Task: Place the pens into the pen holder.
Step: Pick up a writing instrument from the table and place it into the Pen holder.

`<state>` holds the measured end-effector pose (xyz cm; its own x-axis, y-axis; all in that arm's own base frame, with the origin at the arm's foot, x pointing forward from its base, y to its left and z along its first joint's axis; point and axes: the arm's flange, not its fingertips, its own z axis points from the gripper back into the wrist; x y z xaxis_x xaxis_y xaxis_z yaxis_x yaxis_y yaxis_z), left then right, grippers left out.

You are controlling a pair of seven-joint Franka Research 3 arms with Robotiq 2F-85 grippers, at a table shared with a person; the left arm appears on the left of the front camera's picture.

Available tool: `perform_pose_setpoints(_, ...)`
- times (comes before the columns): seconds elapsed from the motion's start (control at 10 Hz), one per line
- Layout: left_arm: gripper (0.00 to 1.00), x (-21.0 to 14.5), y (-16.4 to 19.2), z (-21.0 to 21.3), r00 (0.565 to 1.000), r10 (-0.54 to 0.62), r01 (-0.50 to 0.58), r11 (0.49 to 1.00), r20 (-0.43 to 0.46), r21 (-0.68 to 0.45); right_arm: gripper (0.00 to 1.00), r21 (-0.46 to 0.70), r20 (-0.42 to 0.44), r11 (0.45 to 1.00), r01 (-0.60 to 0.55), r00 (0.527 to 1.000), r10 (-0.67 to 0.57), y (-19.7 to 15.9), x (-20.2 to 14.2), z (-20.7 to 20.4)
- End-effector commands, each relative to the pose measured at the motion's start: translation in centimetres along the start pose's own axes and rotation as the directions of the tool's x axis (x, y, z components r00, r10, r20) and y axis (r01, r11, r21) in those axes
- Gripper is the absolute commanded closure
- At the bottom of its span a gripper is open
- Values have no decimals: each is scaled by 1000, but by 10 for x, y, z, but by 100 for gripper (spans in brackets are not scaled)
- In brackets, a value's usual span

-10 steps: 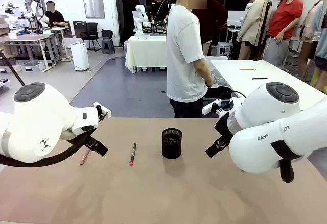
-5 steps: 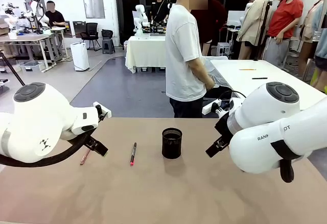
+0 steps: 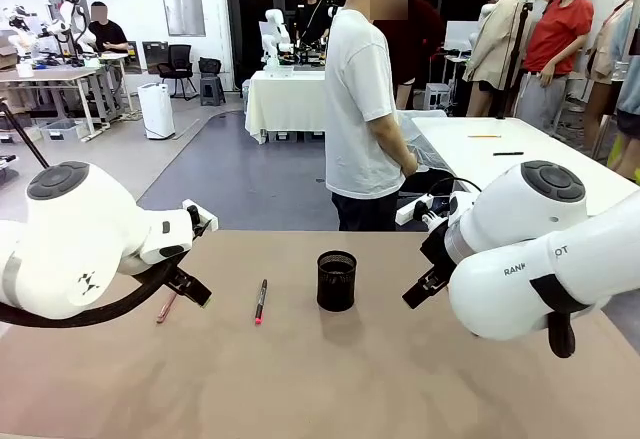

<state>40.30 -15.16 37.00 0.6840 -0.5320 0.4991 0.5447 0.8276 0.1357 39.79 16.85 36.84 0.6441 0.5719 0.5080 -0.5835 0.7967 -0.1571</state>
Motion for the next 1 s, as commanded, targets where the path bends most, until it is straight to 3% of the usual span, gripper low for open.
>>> perform_pose_setpoints(0.0, 0, 0, 0, 0, 1000, 0, 0, 1000, 0, 0, 0, 1, 0, 1000, -1, 1000, 1, 2, -1, 4)
perform_pose_setpoints(0.5, 0, 0, 0, 0, 1000, 0, 0, 1000, 0, 0, 0, 0, 0, 1000, 0, 1000, 0, 0, 0, 0)
perform_pose_setpoints(0.9, 0, 9, 7, 14, 997, 49, -61, 981, -64, -187, 0, 226, 21, 974, 31, 999, -36, -4, 4, 5)
